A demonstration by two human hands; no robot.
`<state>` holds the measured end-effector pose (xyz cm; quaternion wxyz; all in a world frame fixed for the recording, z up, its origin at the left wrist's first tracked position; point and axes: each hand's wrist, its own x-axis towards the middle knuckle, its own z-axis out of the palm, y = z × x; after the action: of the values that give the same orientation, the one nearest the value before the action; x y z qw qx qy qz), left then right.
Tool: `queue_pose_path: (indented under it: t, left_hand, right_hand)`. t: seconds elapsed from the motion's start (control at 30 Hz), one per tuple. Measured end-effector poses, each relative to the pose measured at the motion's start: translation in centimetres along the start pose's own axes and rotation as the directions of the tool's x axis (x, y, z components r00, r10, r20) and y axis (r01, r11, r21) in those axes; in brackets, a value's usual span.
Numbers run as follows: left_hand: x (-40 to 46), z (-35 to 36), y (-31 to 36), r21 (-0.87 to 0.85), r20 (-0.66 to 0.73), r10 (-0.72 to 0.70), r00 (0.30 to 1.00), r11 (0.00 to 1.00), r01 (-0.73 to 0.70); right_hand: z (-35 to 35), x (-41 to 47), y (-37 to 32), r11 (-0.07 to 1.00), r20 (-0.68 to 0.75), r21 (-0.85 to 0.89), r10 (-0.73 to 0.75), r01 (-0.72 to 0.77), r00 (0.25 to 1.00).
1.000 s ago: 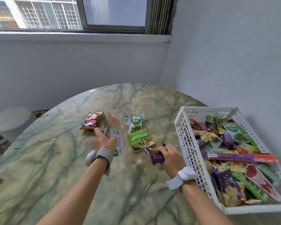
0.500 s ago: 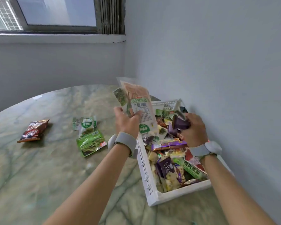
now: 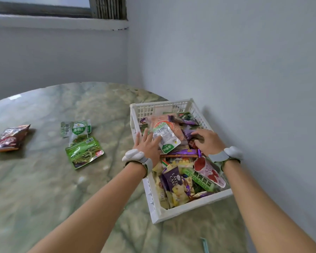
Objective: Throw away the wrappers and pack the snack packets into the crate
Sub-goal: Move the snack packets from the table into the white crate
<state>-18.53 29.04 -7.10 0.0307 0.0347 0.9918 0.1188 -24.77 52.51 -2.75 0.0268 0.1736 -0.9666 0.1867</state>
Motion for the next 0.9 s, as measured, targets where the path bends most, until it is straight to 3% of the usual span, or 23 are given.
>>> queue_pose_path:
  t: [0.07, 0.13, 0.2, 0.3, 0.43, 0.53, 0.63, 0.77, 0.9]
  left_hand:
    - [-0.1, -0.6, -0.7, -0.027, -0.035, -0.018, 0.999, 0.999, 0.017]
    - [-0.5, -1.1, -1.8, -0.179, -0.078, -0.050, 0.996, 0.983, 0.035]
    - [-1.5, -1.5, -4.7, -0.322, -0.151, -0.126, 0.980, 0.944, 0.072]
    - [-3.3, -1.7, -10.7, -0.393, -0.160, -0.286, 0.945, 0.896, 0.205]
    - [-6.6, -1.8, -20.1, -0.306, -0.055, -0.484, 0.873, 0.841, 0.447]
    - [-8.9, -2.0, -26.3, -0.158, -0.030, -0.535, 0.844, 0.836, 0.525]
    - [-10.2, -2.7, -31.9, -0.097, -0.047, -0.609, 0.791, 0.791, 0.603]
    - [-10.4, -3.1, -38.9, -0.076, -0.055, -0.681, 0.730, 0.732, 0.677]
    - [-8.7, -3.5, -43.4, -0.173, -0.066, -0.783, 0.619, 0.620, 0.765]
  right_hand:
    - [0.6, 0.5, -0.6, 1.000, -0.100, -0.006, -0.014, 0.013, 0.995]
    - [1.0, 1.0, -1.6, 1.000, -0.158, -0.009, -0.013, 0.012, 0.987]
    - [1.3, 1.7, -3.9, 0.998, -0.191, -0.007, -0.058, 0.058, 0.980]
    - [2.0, 2.9, -7.7, 0.992, -0.215, 0.028, -0.113, 0.121, 0.970]
    - [4.4, 4.4, -13.8, 0.971, -0.223, 0.113, -0.181, 0.210, 0.958]
    - [7.3, 5.1, -18.6, 0.950, -0.196, 0.211, -0.190, 0.231, 0.962]
    - [12.0, 5.7, -23.3, 0.949, -0.049, 0.286, -0.124, 0.133, 0.991]
    - [19.7, 6.2, -29.0, 0.975, 0.271, 0.175, 0.087, -0.138, 0.959]
    - [24.3, 6.8, -32.3, 0.956, 0.309, -0.002, 0.279, -0.292, 0.909]
